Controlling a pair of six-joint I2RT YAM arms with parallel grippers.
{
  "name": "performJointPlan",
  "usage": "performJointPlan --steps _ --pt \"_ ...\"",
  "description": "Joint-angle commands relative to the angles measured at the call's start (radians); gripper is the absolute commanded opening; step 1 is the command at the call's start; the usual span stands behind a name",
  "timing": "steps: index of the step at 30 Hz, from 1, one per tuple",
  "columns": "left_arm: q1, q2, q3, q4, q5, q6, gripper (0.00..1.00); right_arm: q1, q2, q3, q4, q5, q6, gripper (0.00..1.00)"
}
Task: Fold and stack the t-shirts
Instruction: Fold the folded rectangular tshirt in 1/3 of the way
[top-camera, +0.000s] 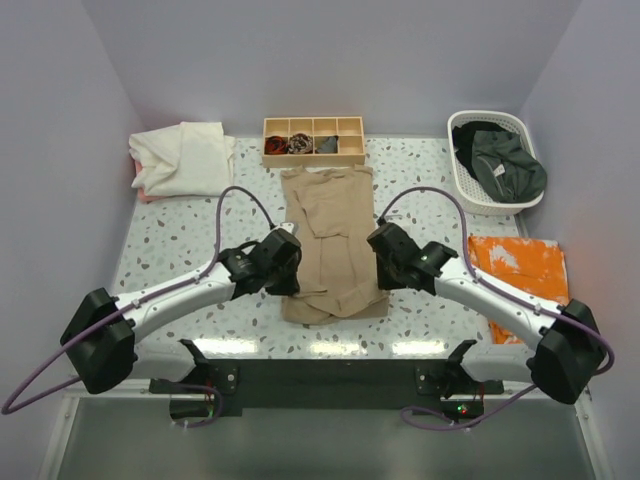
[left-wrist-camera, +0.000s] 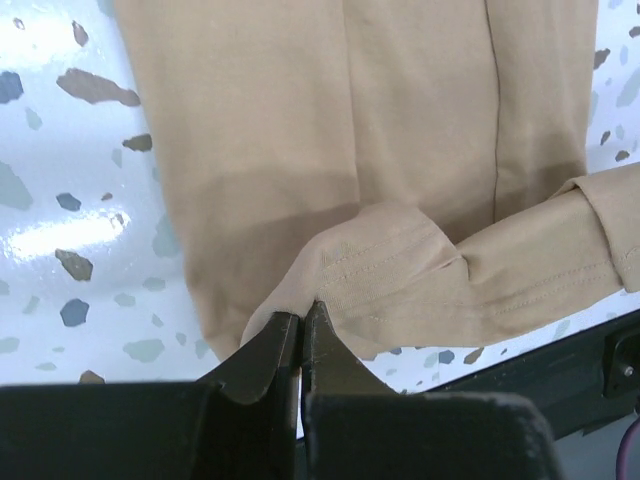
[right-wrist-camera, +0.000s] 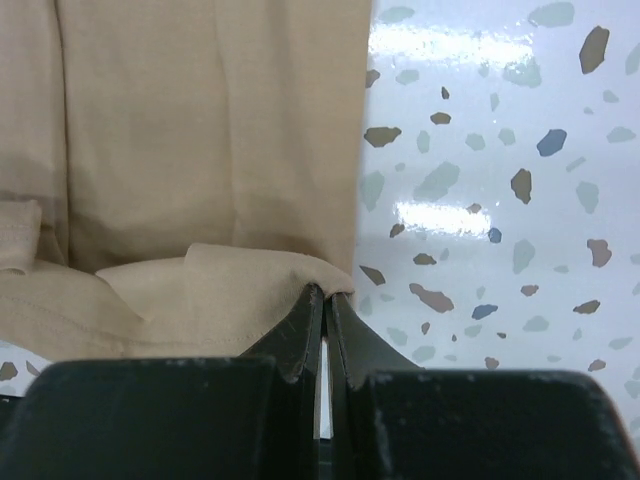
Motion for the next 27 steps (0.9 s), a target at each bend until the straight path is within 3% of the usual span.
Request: performJointPlan --steps 1,27 --pt "0.056 0.038 0.049 0.074 0.031 0.071 0.0 -0.046 0.069 0.08 0.08 -0.066 -0.096 0.0" --pt "0.275 0.296 0.128 0.212 0.129 0.209 0.0 -0.233 0.436 0.276 0.162 -0.106 -0.229 0.0"
